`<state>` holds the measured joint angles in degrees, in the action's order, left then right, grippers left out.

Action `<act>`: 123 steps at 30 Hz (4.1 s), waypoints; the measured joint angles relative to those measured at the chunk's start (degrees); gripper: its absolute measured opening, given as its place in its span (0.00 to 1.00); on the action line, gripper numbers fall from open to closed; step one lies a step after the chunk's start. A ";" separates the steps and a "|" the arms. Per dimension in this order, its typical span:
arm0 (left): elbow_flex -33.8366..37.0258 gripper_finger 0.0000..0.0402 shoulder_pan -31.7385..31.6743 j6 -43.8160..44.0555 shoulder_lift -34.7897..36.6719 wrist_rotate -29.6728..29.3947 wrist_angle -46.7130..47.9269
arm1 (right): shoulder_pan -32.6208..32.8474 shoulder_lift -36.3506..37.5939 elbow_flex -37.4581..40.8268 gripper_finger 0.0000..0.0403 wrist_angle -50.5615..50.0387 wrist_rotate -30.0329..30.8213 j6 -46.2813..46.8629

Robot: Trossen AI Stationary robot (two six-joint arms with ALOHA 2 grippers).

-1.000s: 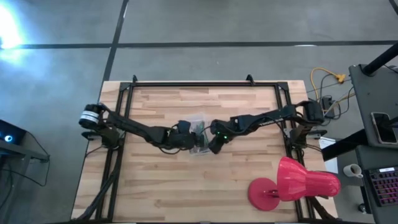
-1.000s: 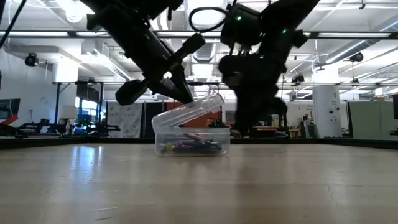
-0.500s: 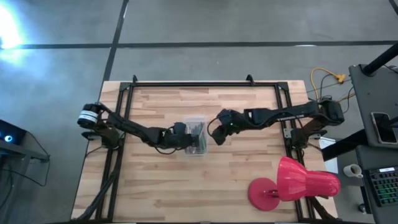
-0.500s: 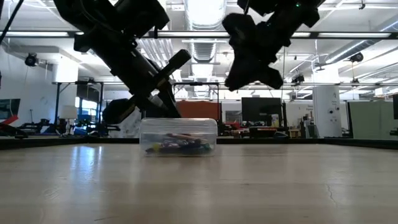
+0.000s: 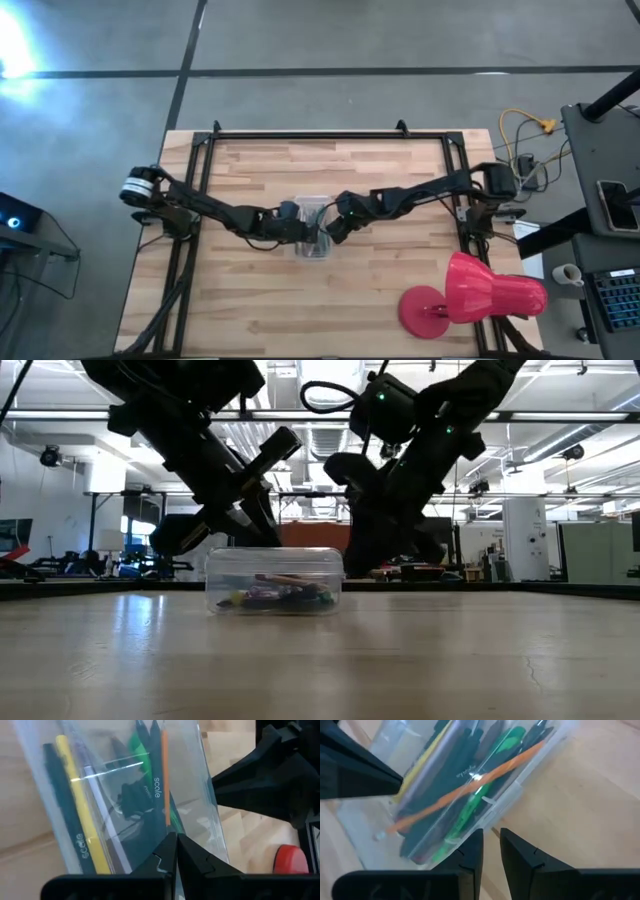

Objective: Pick & place school supplies into a supply box
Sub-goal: Close the transparent supply box, then return to Home Position

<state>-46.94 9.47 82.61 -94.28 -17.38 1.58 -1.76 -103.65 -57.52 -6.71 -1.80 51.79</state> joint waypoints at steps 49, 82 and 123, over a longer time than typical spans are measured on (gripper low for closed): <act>-1.66 0.00 2.57 -34.45 33.93 -5.55 -8.01 | -1.41 53.24 4.02 0.15 -19.04 -7.40 -31.08; 38.76 0.00 1.75 -52.59 61.10 -4.58 -39.59 | -5.51 83.73 49.63 0.15 12.81 -14.58 -18.77; 46.34 0.00 -15.30 -29.51 92.86 -5.27 -11.51 | -5.37 103.66 56.97 0.15 10.47 -14.66 -18.75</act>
<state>-0.60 -5.82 53.09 -1.42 -22.65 -9.94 -7.13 0.01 -0.55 3.75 -16.46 33.04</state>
